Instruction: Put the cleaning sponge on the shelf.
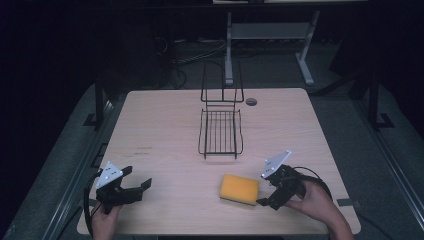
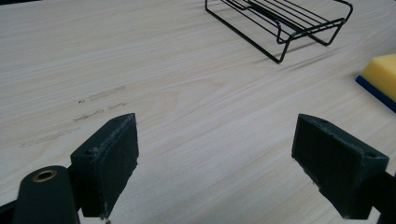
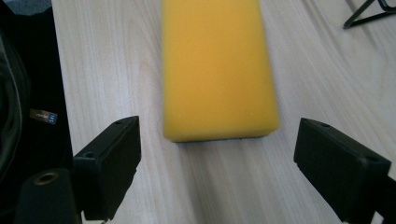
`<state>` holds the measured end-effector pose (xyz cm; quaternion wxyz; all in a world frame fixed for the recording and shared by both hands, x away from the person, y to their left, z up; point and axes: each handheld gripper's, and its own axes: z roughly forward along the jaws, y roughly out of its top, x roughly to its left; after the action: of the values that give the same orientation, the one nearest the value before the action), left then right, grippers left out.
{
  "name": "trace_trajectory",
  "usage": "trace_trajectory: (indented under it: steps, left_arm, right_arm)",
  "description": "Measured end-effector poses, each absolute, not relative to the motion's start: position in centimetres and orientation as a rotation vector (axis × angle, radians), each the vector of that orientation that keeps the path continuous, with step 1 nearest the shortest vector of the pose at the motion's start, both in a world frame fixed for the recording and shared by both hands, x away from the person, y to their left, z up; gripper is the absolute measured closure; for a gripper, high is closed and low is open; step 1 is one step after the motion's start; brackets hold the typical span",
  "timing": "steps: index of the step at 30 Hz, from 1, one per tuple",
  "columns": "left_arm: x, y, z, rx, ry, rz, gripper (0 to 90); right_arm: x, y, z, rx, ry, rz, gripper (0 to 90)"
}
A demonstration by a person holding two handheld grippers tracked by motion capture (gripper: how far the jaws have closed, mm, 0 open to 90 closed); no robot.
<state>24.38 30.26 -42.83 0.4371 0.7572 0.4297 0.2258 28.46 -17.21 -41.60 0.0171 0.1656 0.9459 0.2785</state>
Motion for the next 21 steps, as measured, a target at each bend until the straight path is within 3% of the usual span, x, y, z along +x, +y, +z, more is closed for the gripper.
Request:
trace_trajectory:
  steps: [21]
  left_arm:
    - [24.4,30.5,-42.7,1.872,1.073,0.565,14.1]
  right_arm:
    - [30.1,-13.0,-41.1,0.406,2.999,0.778,14.5]
